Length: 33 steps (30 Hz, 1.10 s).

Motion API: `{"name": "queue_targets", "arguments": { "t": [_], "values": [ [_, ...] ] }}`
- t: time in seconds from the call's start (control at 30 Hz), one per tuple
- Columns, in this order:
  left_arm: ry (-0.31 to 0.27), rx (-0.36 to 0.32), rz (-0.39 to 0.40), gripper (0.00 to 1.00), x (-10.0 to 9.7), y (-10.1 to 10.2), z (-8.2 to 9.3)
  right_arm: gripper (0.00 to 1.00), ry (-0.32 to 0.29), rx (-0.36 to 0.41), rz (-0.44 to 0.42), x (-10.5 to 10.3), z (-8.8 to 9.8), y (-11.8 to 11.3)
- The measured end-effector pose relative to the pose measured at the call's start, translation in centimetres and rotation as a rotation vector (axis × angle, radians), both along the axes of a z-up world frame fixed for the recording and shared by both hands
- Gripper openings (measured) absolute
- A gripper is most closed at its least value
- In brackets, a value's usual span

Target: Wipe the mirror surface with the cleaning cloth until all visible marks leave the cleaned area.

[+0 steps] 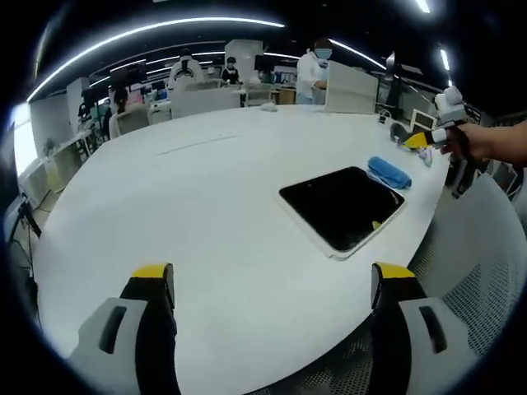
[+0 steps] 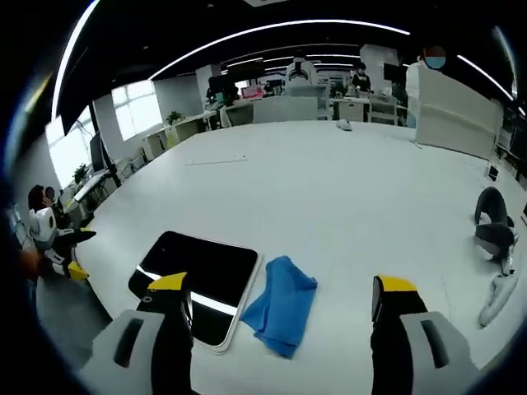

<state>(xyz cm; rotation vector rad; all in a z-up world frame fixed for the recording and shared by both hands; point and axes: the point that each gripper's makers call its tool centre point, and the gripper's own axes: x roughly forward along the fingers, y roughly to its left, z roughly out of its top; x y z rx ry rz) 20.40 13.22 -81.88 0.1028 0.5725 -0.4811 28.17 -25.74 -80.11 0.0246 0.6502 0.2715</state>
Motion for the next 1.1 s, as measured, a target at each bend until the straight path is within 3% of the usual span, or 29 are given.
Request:
{"name": "queue_targets", "arguments": {
  "t": [0.1, 0.33, 0.43, 0.53, 0.57, 0.73, 0.83, 0.93, 1.1],
  "values": [
    [0.007, 0.011, -0.008, 0.99, -0.3, -0.1, -0.1, 0.74, 0.001, -0.016, -0.033, 0.4, -0.5, 0.1],
    [0.01, 0.024, 0.001, 0.99, -0.2, 0.1, 0.0, 0.71, 0.044, -0.043, -0.026, 0.9, -2.9, 0.5],
    [0.015, 0.026, -0.007, 0.99, -0.2, 0.4, -0.5, 0.59, 0.08, -0.048, -0.06, 0.8, -4.4, 0.1],
    [0.021, 0.026, 0.003, 0.99, 0.0, 0.7, -0.7, 0.59, 0.11, -0.027, -0.063, 0.9, -5.3, 0.3],
    [0.021, 0.024, 0.002, 0.99, 0.0, 0.6, -0.7, 0.55, 0.137, -0.02, -0.053, 0.7, -5.7, 0.6],
    [0.029, 0.03, -0.006, 0.99, -0.3, 0.3, -0.7, 0.38, 0.159, -0.044, -0.025, 1.0, -6.3, 1.2],
    [0.029, 0.027, -0.006, 0.98, -0.3, 0.3, -0.7, 0.21, 0.169, -0.05, -0.059, 1.4, -6.6, 0.8],
    [0.025, 0.034, -0.003, 0.99, -0.3, 0.4, -0.6, 0.26, 0.172, -0.037, -0.062, 1.5, -6.8, 1.1],
    [0.03, 0.039, -0.009, 0.98, -0.3, 0.5, -0.7, 0.15, 0.205, -0.057, -0.042, 1.0, -7.6, 1.5]
  ]
}}
